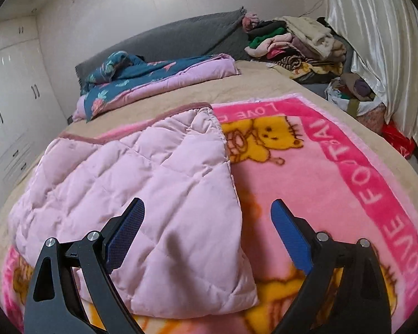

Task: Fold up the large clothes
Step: 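Grasp the folded jacket edge with the right tool while the left tool grasps beside it, then open both tools and release the folded jacket onto the blanket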

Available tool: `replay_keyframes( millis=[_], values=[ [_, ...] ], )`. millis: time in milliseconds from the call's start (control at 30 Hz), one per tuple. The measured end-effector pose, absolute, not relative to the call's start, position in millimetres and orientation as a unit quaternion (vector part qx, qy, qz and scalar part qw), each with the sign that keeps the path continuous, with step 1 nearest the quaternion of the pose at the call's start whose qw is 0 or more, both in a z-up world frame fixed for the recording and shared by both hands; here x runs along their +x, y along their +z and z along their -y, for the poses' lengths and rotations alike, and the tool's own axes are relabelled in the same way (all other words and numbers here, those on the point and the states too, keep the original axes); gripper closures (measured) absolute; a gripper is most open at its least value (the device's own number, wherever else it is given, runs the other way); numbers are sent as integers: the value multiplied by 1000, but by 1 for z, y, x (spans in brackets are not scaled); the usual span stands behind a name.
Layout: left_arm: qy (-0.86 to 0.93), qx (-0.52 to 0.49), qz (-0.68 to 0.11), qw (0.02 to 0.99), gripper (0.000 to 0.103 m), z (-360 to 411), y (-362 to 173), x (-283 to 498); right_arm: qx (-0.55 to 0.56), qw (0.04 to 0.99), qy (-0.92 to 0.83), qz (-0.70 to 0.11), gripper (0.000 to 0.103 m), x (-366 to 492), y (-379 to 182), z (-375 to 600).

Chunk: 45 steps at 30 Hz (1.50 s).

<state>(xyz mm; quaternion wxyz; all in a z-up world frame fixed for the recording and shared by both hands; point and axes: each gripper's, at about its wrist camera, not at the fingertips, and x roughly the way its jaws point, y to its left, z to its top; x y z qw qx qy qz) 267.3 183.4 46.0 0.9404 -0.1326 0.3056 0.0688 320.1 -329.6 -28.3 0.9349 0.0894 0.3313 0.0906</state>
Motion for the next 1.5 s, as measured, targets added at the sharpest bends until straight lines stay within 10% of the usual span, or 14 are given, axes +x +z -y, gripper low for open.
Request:
replay_keyframes(
  millis=[400,467,500,600,733,1500],
  values=[
    [26,-204,-377,903,10,-204,-45,278,75,922,110,-363,13,337,-64,326],
    [24,-193,-378,905,12,-195,-51,283,70,922,115,-363,26,338,-67,323],
    [19,-192,-376,906,32,-192,-52,285,70,920,130,-364,50,339,-67,320],
    [6,-181,-366,913,74,-181,-49,288,70,922,146,-351,75,337,-64,316],
    [22,-153,-337,929,89,-174,-23,293,93,934,142,-315,82,339,-39,318],
    [96,-135,-383,909,79,-177,-58,375,83,911,32,-402,80,436,-87,290]
  ],
)
